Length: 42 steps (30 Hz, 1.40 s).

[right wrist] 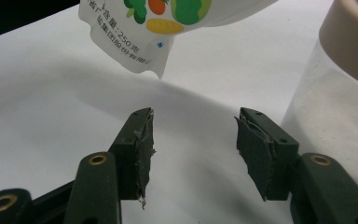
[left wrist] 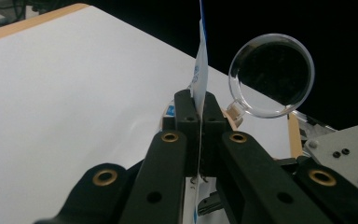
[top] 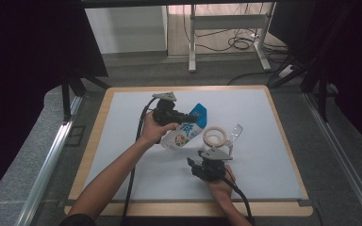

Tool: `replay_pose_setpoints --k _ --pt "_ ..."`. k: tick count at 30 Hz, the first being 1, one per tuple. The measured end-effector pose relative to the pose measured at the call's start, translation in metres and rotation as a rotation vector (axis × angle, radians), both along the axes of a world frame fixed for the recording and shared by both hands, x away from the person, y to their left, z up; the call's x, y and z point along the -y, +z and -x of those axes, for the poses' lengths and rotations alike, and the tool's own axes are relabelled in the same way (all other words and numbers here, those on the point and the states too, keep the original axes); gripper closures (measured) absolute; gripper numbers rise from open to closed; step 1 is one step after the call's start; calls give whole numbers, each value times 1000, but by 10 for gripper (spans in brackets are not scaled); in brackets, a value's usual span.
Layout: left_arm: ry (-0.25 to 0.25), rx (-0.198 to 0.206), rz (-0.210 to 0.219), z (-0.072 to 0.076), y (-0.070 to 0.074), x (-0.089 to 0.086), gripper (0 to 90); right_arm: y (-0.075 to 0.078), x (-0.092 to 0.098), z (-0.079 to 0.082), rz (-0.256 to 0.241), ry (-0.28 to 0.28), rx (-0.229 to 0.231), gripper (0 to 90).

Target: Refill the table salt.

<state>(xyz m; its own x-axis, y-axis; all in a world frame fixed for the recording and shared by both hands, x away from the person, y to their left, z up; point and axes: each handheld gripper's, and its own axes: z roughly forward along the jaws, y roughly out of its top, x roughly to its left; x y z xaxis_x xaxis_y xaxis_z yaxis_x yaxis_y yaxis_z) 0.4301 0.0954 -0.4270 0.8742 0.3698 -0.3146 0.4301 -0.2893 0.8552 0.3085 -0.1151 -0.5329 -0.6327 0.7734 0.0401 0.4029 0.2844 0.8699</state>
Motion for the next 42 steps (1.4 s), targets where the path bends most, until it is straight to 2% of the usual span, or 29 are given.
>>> replay_pose_setpoints --k 9,16,20,25,32,42 --pt "55 17 10 2 -1 -14 900 1 2 0 1 -6 4 464" --pt "82 16 17 2 -3 -25 900 1 2 0 2 -6 7 463" --pt "113 25 8 2 -4 -34 900 0 2 0 2 -6 6 463" --pt "143 21 23 2 -6 -47 900 0 1 0 1 -5 4 463" --pt "205 28 43 2 -8 -68 900 0 0 0 4 -2 5 463" --pt "336 55 81 -1 -10 -100 900 0 0 -1 4 -2 2 462"
